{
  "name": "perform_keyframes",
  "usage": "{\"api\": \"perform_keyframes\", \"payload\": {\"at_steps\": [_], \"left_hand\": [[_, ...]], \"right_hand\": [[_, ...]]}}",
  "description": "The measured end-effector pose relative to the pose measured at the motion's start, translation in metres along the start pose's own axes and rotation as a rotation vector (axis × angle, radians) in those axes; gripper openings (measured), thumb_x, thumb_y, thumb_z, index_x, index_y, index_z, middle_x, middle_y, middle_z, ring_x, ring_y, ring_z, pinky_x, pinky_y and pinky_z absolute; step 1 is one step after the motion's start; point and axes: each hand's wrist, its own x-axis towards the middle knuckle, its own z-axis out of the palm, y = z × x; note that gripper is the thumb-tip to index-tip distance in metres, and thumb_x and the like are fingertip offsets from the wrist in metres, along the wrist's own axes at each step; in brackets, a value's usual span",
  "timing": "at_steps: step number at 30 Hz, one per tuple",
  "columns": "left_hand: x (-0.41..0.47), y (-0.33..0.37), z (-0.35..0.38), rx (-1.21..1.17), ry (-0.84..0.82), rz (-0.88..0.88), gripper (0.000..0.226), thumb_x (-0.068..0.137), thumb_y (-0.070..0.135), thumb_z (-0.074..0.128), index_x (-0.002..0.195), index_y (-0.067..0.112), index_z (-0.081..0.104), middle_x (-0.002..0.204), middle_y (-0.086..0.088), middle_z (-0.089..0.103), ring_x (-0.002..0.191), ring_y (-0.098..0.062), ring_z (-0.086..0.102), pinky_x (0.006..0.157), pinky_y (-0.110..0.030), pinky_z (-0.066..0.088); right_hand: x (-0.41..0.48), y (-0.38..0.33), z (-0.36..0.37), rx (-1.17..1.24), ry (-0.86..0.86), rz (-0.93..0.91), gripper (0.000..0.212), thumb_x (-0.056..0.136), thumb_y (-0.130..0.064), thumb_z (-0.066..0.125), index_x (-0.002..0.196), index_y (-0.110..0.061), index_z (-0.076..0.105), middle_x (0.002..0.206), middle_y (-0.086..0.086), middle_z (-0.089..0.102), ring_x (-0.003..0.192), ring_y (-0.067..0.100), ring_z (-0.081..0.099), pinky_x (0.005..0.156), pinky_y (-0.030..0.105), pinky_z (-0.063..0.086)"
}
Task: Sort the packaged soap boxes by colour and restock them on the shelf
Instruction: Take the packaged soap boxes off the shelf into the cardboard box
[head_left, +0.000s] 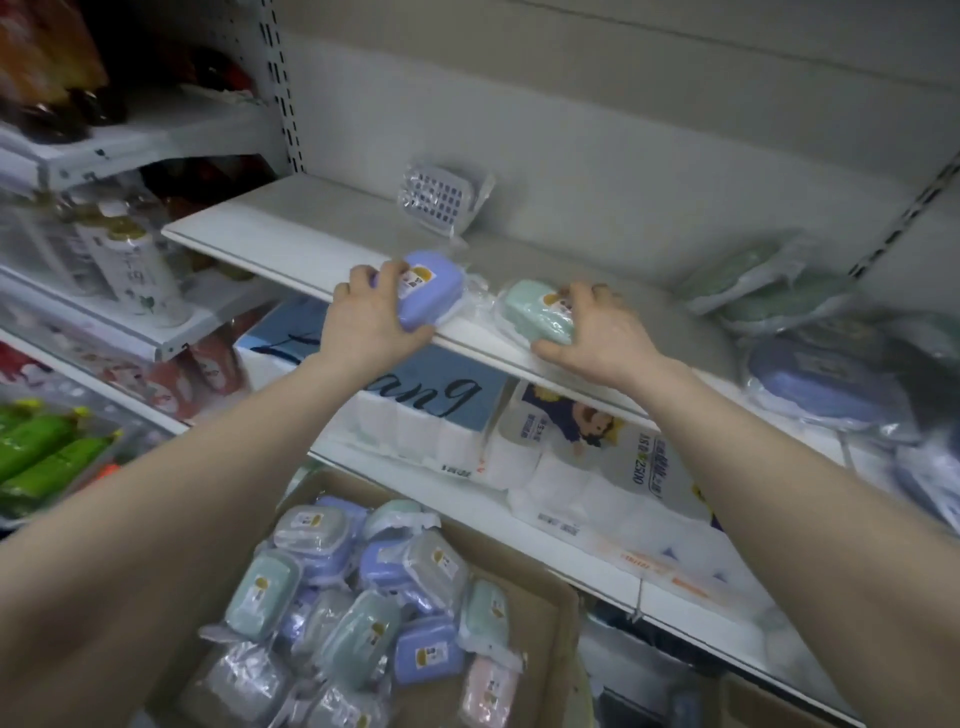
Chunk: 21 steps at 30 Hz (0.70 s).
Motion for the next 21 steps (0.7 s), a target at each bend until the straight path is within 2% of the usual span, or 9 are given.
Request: {"api": "perform_keyframes", "payload": {"at_steps": [4, 7, 11, 15, 18, 21], "left_hand": [[-0.056, -0.013, -0.002, -0.12, 0.109, -0.027, 0.076, 0.073, 0.037, 0.068, 0.14, 0.022, 0.035, 0.129, -0.016, 0.04, 0.109, -0.039, 0.046, 0.093, -0.046, 0.043], [-0.093, -0.03, 0.001, -0.167, 0.161, -0.044, 0.077, 0.071, 0.036, 0.063, 0.141, 0.024, 0.034, 0.13, -0.016, 0.04, 0.113, -0.036, 0.043, 0.096, -0.045, 0.041], [-0.14, -0.061, 0.017, -0.208, 0.114, -0.027, 0.077, 0.073, 0.031, 0.068, 0.141, 0.019, 0.034, 0.13, -0.017, 0.04, 0.116, -0.034, 0.042, 0.097, -0.044, 0.04], [-0.192, -0.104, 0.042, -0.201, -0.059, -0.075, 0.079, 0.075, 0.04, 0.072, 0.141, 0.02, 0.033, 0.129, -0.017, 0.041, 0.117, -0.034, 0.042, 0.095, -0.046, 0.042], [-0.233, -0.138, 0.066, -0.158, -0.19, -0.124, 0.082, 0.071, 0.054, 0.064, 0.139, 0.018, 0.036, 0.127, -0.017, 0.044, 0.115, -0.035, 0.044, 0.092, -0.048, 0.045], [-0.281, -0.169, 0.089, -0.137, -0.326, -0.223, 0.08, 0.071, 0.043, 0.072, 0.139, 0.018, 0.038, 0.125, -0.019, 0.045, 0.112, -0.04, 0.047, 0.091, -0.049, 0.045]], "right_hand": [[-0.036, -0.009, 0.012, 0.05, 0.124, -0.022, 0.081, 0.076, -0.061, 0.061, 0.143, -0.022, 0.036, 0.128, 0.014, 0.048, 0.116, 0.034, 0.047, 0.097, 0.044, 0.037], [-0.073, -0.023, 0.026, 0.079, 0.25, -0.074, 0.083, 0.069, -0.061, 0.059, 0.14, -0.023, 0.04, 0.121, 0.012, 0.047, 0.111, 0.033, 0.046, 0.094, 0.042, 0.035], [-0.125, -0.047, 0.066, 0.02, 0.318, -0.129, 0.08, 0.07, -0.058, 0.063, 0.138, -0.02, 0.045, 0.119, 0.013, 0.048, 0.104, 0.031, 0.046, 0.087, 0.041, 0.038], [-0.171, -0.065, 0.133, 0.079, 0.168, -0.102, 0.08, 0.072, -0.057, 0.065, 0.139, -0.019, 0.044, 0.12, 0.013, 0.048, 0.108, 0.032, 0.046, 0.09, 0.044, 0.041], [-0.206, -0.074, 0.19, 0.139, -0.009, 0.019, 0.079, 0.073, -0.053, 0.07, 0.14, -0.021, 0.042, 0.119, 0.012, 0.048, 0.107, 0.032, 0.048, 0.09, 0.043, 0.041], [-0.241, -0.082, 0.248, 0.164, -0.241, 0.174, 0.082, 0.076, -0.054, 0.069, 0.144, -0.021, 0.038, 0.124, 0.014, 0.049, 0.114, 0.034, 0.048, 0.093, 0.045, 0.041]]}}
